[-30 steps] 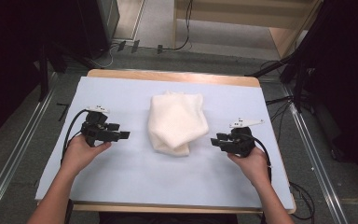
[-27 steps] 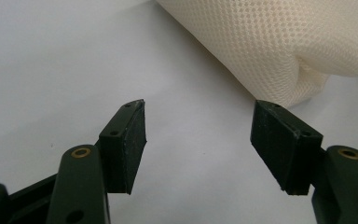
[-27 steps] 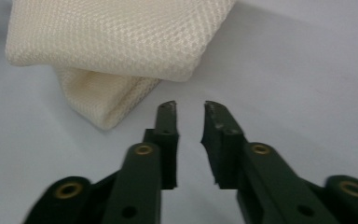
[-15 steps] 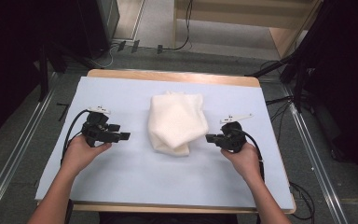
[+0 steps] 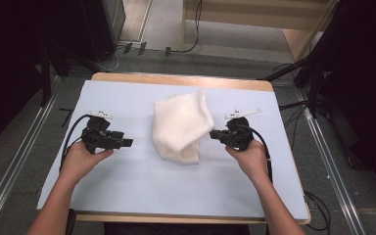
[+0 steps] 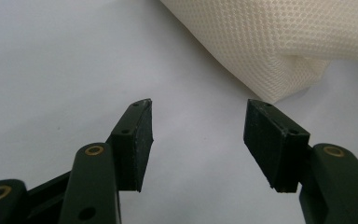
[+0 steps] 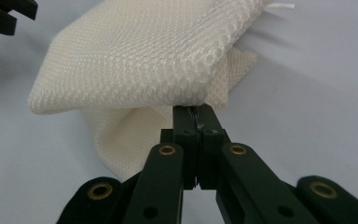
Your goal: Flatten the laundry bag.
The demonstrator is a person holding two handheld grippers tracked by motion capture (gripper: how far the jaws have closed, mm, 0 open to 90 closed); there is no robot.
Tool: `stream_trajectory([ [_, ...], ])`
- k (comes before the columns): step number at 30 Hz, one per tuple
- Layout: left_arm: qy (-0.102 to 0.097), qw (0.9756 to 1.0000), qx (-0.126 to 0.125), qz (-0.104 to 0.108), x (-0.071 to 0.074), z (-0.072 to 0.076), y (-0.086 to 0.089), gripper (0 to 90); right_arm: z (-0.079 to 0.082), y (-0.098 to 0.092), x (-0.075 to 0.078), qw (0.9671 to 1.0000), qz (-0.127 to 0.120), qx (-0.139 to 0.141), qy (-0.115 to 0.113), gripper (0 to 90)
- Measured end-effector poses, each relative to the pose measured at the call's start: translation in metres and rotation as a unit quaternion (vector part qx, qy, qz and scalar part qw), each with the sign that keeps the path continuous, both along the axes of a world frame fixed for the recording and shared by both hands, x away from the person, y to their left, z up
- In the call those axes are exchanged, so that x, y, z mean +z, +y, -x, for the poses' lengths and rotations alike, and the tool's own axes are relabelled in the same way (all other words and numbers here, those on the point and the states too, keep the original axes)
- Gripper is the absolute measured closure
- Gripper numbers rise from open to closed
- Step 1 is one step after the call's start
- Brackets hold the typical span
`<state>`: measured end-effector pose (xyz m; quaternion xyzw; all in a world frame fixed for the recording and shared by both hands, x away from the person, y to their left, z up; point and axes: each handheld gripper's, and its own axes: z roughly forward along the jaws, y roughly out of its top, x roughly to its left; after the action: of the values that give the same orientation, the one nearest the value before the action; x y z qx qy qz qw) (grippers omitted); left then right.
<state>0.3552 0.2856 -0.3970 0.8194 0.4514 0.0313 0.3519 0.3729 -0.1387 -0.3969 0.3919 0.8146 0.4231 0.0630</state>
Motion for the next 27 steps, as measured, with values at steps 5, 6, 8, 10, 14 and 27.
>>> stream_trajectory([
  [5,-0.003,0.9999,0.009,0.007,0.002,0.002,0.006,45.2,-0.001,0.010,0.008,0.9999,-0.007,0.008,-0.007,90.0],
  [6,-0.003,0.9999,0.009,0.007,0.002,0.002,0.008,45.2,-0.001,0.013,0.010,0.9999,-0.006,0.010,-0.009,90.0],
  [8,-0.006,0.9999,0.011,0.006,0.002,0.003,0.010,45.2,-0.001,0.018,0.012,0.9998,-0.009,0.014,-0.010,90.0],
  [10,-0.008,0.9998,0.014,0.010,0.003,0.004,0.012,45.1,-0.001,0.025,0.014,0.9996,-0.010,0.023,-0.014,90.0],
  [14,-0.008,0.9997,0.019,0.011,0.004,0.006,0.015,45.2,-0.002,0.038,0.018,0.9992,-0.010,0.036,-0.016,90.0],
  [27,-0.009,0.9993,0.032,0.015,0.004,0.008,0.024,45.2,-0.004,0.037,0.030,0.9989,-0.012,0.038,-0.024,90.0],
])
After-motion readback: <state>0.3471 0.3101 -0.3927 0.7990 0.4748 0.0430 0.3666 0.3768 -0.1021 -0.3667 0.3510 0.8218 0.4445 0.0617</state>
